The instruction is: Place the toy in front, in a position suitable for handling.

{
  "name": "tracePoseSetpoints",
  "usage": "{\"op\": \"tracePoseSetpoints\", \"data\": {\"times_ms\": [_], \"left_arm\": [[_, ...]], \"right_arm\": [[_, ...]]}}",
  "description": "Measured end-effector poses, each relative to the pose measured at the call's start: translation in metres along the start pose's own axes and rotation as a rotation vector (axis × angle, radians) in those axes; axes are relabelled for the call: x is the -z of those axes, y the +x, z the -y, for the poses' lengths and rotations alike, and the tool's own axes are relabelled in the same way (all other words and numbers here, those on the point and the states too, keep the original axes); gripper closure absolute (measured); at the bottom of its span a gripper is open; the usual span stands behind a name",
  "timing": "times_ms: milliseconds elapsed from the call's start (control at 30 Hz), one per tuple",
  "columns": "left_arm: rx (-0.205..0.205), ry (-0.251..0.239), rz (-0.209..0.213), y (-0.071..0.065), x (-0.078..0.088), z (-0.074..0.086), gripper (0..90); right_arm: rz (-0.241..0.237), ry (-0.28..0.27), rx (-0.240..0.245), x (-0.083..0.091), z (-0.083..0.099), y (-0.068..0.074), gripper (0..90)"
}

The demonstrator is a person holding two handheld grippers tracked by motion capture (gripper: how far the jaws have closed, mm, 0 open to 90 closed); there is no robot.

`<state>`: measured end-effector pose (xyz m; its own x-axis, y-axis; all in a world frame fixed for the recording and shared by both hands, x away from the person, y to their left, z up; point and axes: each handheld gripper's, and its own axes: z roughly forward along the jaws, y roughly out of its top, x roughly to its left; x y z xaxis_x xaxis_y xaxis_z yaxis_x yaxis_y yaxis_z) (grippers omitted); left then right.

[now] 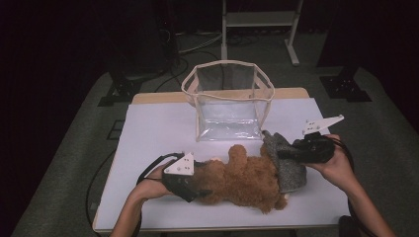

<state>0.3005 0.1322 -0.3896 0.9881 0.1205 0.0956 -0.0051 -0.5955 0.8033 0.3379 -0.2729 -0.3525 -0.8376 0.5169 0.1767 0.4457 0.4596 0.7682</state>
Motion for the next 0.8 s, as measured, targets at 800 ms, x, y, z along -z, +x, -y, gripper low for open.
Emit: {"op": "tracePoseSetpoints", "data": {"times_ms": [800], "left_arm": [[0.004, 0.001, -0.006, 0.001, -0.001, -0.001, 22.5]], "right_arm": [[-0.051, 0.005, 0.073, -0.01, -0.012, 0.024, 73.9]]}}
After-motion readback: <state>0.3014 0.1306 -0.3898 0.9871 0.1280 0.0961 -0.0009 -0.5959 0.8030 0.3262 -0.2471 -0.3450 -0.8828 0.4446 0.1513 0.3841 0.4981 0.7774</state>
